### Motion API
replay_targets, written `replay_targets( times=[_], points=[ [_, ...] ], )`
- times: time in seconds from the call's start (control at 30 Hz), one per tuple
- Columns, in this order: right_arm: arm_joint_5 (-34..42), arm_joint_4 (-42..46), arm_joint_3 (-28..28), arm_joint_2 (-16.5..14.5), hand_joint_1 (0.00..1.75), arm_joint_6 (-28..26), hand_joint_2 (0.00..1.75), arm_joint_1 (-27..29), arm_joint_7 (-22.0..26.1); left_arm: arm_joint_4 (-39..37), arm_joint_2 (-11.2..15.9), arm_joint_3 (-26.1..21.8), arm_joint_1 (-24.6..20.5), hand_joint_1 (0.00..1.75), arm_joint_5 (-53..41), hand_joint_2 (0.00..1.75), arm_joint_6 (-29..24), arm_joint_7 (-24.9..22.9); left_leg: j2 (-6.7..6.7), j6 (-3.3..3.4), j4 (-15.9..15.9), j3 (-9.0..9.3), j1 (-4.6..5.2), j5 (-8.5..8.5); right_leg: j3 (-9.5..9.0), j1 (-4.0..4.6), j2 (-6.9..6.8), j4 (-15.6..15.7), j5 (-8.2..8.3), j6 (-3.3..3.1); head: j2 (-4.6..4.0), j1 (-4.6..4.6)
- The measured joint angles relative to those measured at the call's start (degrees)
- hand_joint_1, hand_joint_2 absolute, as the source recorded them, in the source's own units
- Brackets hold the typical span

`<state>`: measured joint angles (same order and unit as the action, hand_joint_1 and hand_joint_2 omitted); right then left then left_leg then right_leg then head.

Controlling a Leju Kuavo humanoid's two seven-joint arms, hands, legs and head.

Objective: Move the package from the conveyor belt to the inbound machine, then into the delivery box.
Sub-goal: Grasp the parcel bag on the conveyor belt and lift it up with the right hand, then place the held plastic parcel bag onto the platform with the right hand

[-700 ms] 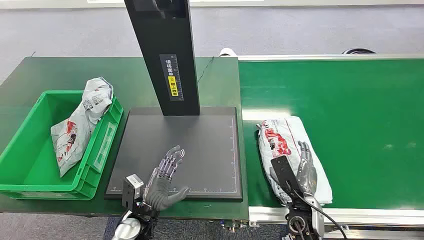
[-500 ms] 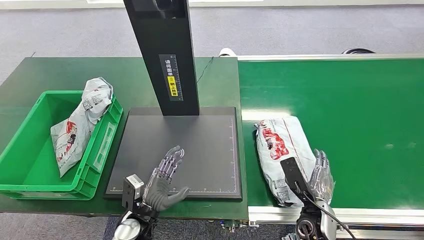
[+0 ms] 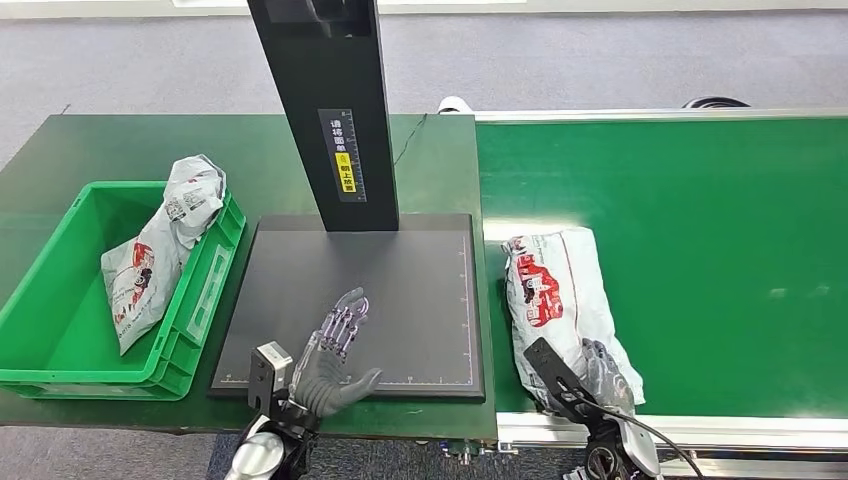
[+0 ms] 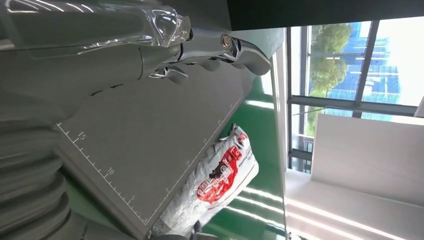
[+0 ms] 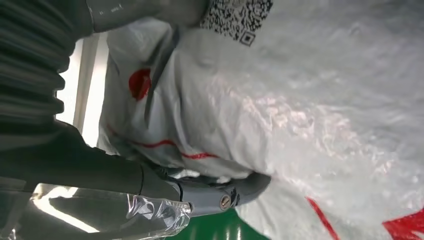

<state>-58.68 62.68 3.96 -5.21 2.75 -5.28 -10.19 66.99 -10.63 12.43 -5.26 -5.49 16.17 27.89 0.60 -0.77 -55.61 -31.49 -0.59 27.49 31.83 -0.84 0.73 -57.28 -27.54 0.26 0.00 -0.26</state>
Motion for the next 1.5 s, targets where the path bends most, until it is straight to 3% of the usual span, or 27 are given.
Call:
replay_targets(
  times=[0.43, 0.57, 0.77, 1.07, 1.2, 1.5],
  points=[
    [7.32, -3.22, -1.07, 1.33, 1.75, 0.66, 1.75, -2.84, 5.68, 0.72, -0.08, -0.2, 0.49, 0.0, 0.27, 1.75, -0.19, -0.91, -0.01, 0.0, 0.01, 0.32, -0.01, 0.01, -0.33, 0.02, 0.02, 0.01, 0.0, 0.0, 0.0, 0.01],
    [14.86, -2.86, -1.01, 1.16, 1.75, -0.65, 1.75, -2.52, 11.08, 1.94, -0.07, -0.61, 1.42, 0.0, 0.45, 1.75, -0.33, -0.92, 0.01, 0.0, 0.0, 0.24, -0.01, 0.0, -0.27, 0.02, 0.01, 0.0, 0.0, 0.0, 0.0, 0.0],
    [32.25, 3.65, 0.43, 0.16, 1.75, -5.06, 1.75, -1.0, 22.92, 4.24, 0.01, -1.61, 3.38, 0.0, 0.5, 1.75, -0.5, -0.59, 0.03, 0.0, 0.0, 0.07, 0.0, 0.0, -0.1, 0.01, -0.01, 0.0, 0.0, 0.0, 0.0, 0.0],
    [44.24, 13.41, 4.33, -1.7, 1.75, -11.34, 1.75, 1.73, 33.18, 4.68, 0.04, -1.94, 3.63, 0.0, 0.48, 1.75, -0.11, 0.73, 0.03, 0.0, 0.0, 0.04, 0.0, 0.01, -0.05, 0.0, -0.01, 0.0, 0.0, 0.0, 0.0, 0.01],
    [42.11, 16.37, 4.01, -1.87, 1.75, -9.45, 1.75, 2.96, 34.79, 4.64, 0.07, -1.94, 3.6, 0.0, 0.34, 1.75, -0.24, 1.79, 0.02, 0.0, 0.01, 0.03, 0.0, 0.01, -0.05, 0.0, -0.01, 0.0, 0.0, 0.0, 0.0, 0.0],
    [20.67, 17.72, -5.76, 1.67, 1.75, 2.16, 1.75, 5.19, 30.0, 6.38, 0.09, -1.92, 3.59, 0.0, -6.43, 1.75, -10.55, 6.0, 0.04, 0.0, 0.01, 0.0, 0.0, 0.0, -0.05, 0.01, -0.02, 0.0, 0.0, 0.0, 0.0, 0.0]
  ],
)
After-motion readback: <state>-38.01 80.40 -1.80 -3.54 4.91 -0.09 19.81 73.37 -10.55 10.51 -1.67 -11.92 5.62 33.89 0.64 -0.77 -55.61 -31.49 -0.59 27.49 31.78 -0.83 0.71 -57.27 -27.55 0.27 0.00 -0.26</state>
